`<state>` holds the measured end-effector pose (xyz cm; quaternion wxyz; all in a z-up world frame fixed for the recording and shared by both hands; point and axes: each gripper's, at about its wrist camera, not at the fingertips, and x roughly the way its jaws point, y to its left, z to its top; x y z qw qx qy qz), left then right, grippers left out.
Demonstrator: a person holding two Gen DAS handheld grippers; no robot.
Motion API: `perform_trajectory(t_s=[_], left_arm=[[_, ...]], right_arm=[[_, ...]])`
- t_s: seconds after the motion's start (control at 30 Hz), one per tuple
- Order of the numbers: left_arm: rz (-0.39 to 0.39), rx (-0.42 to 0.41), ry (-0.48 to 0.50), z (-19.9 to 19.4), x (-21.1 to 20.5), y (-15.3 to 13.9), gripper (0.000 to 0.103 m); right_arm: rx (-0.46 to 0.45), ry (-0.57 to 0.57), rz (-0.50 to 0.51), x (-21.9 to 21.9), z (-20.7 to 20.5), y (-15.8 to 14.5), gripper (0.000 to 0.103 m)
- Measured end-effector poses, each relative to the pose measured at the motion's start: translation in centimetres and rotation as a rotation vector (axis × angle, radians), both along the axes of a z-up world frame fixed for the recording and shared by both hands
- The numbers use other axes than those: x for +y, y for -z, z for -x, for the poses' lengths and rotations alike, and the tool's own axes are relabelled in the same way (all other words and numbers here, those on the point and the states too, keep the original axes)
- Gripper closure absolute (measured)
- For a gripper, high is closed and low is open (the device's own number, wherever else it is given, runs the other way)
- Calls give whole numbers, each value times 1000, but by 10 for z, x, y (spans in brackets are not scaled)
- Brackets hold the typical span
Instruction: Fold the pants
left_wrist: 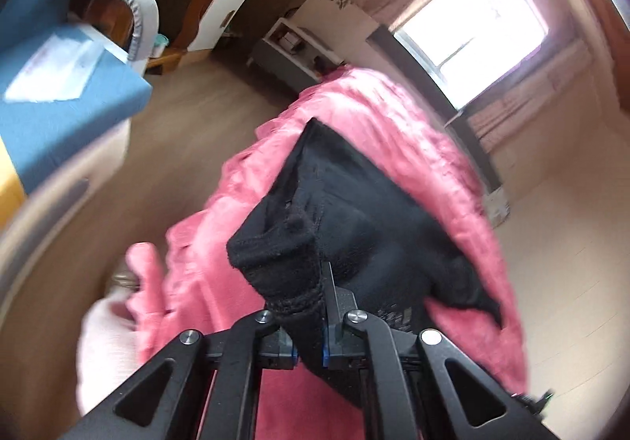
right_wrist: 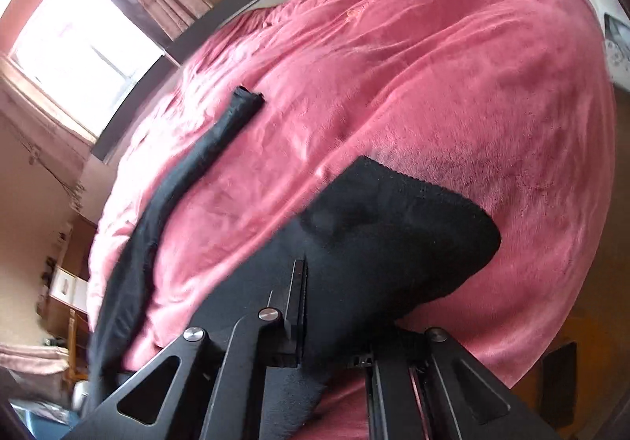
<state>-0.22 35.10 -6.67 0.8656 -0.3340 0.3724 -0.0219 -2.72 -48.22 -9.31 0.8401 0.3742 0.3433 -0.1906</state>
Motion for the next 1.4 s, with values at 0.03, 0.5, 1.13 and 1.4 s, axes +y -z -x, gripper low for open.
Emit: perform_trajectory(t_s=[0.03,0.5,1.13,1.4], left_arm=[[-19,35,-2,0,-1,7,96],[-140,128,-351,16,38,3,61],[-291,90,255,-139,-183,26,49],[-372,57,291,-129,-204,33,45]], right_arm=[[41,4,6,0,-1,9,95],[16,269,20,-43,45,10,61],[-67,30,21,-24,-113,-21,50],[-49,-16,-63,-39,-223,-5,50]])
